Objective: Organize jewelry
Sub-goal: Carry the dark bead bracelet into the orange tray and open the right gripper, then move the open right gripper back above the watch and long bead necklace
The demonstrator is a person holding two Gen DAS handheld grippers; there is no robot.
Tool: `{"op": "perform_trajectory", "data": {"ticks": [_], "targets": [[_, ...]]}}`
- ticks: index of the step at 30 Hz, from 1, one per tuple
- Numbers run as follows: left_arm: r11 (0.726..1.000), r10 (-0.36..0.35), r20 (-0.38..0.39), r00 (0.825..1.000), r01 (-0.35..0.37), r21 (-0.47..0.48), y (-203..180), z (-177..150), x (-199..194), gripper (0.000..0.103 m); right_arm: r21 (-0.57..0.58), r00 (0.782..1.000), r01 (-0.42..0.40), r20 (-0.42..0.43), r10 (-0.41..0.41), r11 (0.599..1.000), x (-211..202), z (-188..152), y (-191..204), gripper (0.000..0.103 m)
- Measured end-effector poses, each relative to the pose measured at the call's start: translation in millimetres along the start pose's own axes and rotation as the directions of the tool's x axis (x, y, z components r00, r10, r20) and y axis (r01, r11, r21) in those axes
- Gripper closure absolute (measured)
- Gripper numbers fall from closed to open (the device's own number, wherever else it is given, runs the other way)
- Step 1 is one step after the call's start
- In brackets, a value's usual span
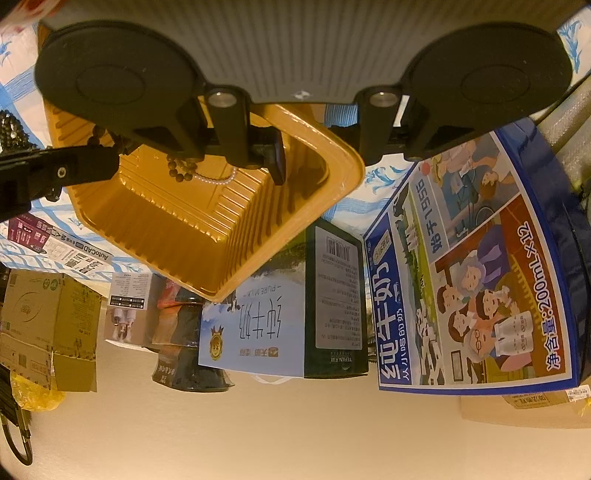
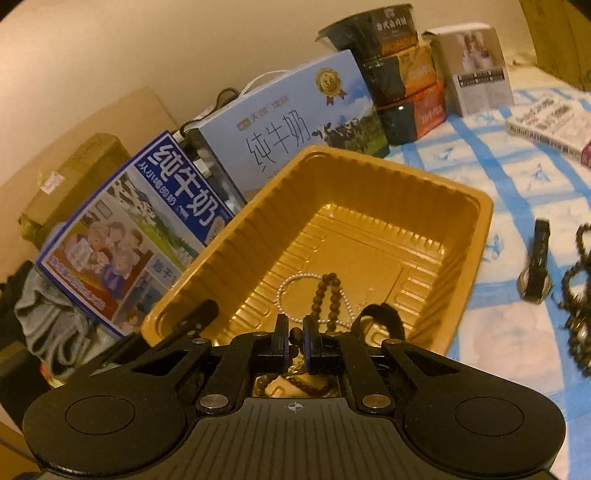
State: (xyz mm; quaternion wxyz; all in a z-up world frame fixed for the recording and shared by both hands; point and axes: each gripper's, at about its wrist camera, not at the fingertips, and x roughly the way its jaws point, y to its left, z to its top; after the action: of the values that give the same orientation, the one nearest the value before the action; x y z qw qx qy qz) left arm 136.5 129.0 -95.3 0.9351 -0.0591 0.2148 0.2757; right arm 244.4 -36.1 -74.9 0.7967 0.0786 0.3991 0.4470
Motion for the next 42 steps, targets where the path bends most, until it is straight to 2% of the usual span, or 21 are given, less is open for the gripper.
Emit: {"op": "perform_trajectory", "data": {"ticks": [1,2,3,4,5,11,14,18,23,30,42], "targets": [[1.000,0.000,-0.001,1.000,0.000,0.000,0,0,0,0.084,-0.008,1.000,0.015,0.009,-0.015,1.000,-1,-1,1,0.089],[1.000,0.000,0.000,1.000,0.000,0.000,0,0,0,0.084,-0.014,0.999,0.036,0.019,-0.036,0.999,-4,-2,1,0.073],[1.000,0.000,-0.001,1.000,0.000,0.000,0,0,0,0.084,-0.014,0.999,0.048,0.023,-0.047,0.999,-1,-3,2,0.062],[1.000,0.000,-0.003,1.000,0.000,-0.002,0,0,0,0.084,-0.009,0.998,0.054,0.031,-0.054,0.998,-3,-4,0,0.043],[1.000,0.001,-0.003,1.000,-0.001,-0.003,0,0,1,0.084,-0.005,0.997,0.058,0.047,-0.058,0.998,-7,-7,-1,0.040],[1.000,0.000,-0.002,1.000,0.000,0.000,0,0,0,0.084,-0.012,0.992,0.104,0.072,-0.103,0.994,-31,-20,-13,0.040],[1.000,0.001,-0.001,1.000,-0.001,0.002,-1,1,0,0.084,0.013,0.982,0.167,0.087,-0.168,0.986,-49,-31,-30,0.040],[1.000,0.004,-0.002,1.000,-0.004,0.003,-1,0,0,0.084,0.065,0.952,0.284,0.102,-0.289,0.957,-73,-44,-64,0.040],[1.000,0.007,-0.004,1.000,-0.007,0.006,-2,1,0,0.084,0.088,0.896,0.428,0.085,-0.435,0.899,-88,-56,-104,0.040],[1.000,0.009,-0.002,1.000,-0.009,0.017,-3,2,-1,0.084,0.081,0.881,0.456,0.099,-0.462,0.886,-102,-64,-128,0.041],[1.000,0.008,0.002,1.000,-0.008,0.026,-4,2,-2,0.084,0.019,0.893,0.434,0.118,-0.433,0.901,-92,-57,-119,0.045]]}}
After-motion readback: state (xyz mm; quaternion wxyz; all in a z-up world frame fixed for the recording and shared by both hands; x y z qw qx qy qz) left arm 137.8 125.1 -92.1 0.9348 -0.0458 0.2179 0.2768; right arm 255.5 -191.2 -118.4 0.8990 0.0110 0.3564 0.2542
